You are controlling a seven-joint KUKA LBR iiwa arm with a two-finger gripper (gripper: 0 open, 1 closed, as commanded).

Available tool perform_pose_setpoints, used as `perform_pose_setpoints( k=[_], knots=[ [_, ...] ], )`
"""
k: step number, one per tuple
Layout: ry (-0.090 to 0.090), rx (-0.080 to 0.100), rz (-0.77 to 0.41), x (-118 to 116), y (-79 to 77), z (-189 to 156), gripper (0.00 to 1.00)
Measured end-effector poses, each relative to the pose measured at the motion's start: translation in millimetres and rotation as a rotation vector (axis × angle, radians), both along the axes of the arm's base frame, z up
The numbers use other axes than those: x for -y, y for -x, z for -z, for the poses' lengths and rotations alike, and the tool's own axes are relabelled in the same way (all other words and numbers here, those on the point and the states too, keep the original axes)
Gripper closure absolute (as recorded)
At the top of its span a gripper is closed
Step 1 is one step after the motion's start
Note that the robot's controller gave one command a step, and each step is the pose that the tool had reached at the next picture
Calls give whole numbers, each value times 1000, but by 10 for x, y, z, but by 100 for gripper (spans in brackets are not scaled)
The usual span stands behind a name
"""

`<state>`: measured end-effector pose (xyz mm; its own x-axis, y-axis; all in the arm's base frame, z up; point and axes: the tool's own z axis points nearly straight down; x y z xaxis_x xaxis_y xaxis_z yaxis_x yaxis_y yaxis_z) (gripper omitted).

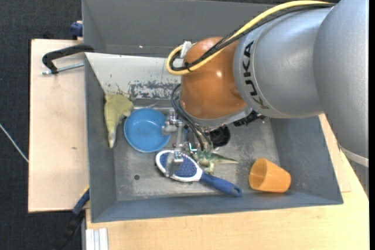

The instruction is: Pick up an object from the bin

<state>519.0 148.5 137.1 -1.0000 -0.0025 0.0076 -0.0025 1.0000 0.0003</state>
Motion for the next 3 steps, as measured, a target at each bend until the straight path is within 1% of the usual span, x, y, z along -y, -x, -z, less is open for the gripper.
perform_pose_setpoints(
  k=[1,2,3],
  knots=[
    [-6,24,-401,248,-32,611,0],
    [-9,33,-399,233,-51,588,100],
    [-2,18,-453,342,219,-688,100]
  ],
)
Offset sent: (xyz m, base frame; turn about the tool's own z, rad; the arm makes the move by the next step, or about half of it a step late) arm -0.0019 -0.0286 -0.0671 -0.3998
